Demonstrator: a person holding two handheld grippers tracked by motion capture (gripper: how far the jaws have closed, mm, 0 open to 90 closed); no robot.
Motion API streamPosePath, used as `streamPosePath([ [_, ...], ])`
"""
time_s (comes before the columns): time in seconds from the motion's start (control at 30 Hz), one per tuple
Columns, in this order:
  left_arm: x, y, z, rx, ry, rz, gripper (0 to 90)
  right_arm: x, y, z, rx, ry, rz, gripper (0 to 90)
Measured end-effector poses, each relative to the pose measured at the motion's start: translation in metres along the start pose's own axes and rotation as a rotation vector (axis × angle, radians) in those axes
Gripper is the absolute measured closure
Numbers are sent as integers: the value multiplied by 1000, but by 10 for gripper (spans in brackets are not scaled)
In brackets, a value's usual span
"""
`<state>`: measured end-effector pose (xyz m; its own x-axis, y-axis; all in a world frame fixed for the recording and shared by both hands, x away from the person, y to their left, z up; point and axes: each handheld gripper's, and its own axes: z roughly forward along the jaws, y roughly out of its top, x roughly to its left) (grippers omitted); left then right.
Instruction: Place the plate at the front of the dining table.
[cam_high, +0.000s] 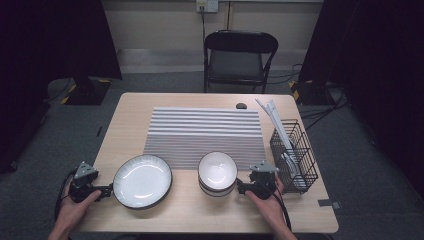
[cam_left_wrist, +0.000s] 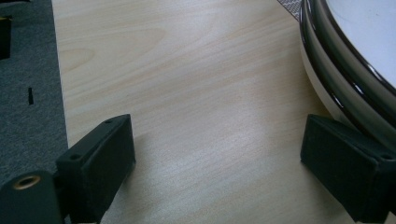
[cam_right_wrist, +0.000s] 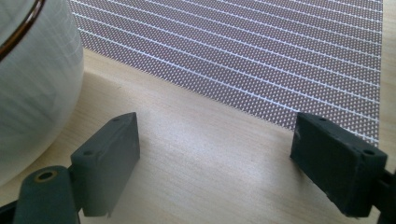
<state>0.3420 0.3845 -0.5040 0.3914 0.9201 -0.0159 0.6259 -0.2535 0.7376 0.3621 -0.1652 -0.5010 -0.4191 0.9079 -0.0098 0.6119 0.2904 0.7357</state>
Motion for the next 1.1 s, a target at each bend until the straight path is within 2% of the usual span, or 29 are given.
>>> streamPosePath([
  [0.33,1,1,-1,10,2,7,98,0,0,0,1,3,-2,143],
  [0.43,3,1,-3,12,5,-4,159,0,2,0,16,5,0,145],
  [0.57,4,3,-5,31,-5,-15,164,-2,2,-2,30,8,1,153],
  [0.7,5,6,-6,57,-18,-27,176,-6,4,-5,48,22,25,194],
  [0.77,6,8,-8,64,-31,-39,216,-8,6,-6,53,36,44,220],
  [0.87,7,10,-14,39,-41,-59,239,-8,7,-9,54,40,36,246],
  [0.97,5,15,-23,0,-42,-67,252,-4,10,-14,49,37,8,264],
  [1.03,3,18,-29,-23,-55,-59,277,-2,13,-18,45,48,5,282],
  [1.1,-2,22,-34,-40,-53,-47,291,0,16,-23,29,39,-6,293],
])
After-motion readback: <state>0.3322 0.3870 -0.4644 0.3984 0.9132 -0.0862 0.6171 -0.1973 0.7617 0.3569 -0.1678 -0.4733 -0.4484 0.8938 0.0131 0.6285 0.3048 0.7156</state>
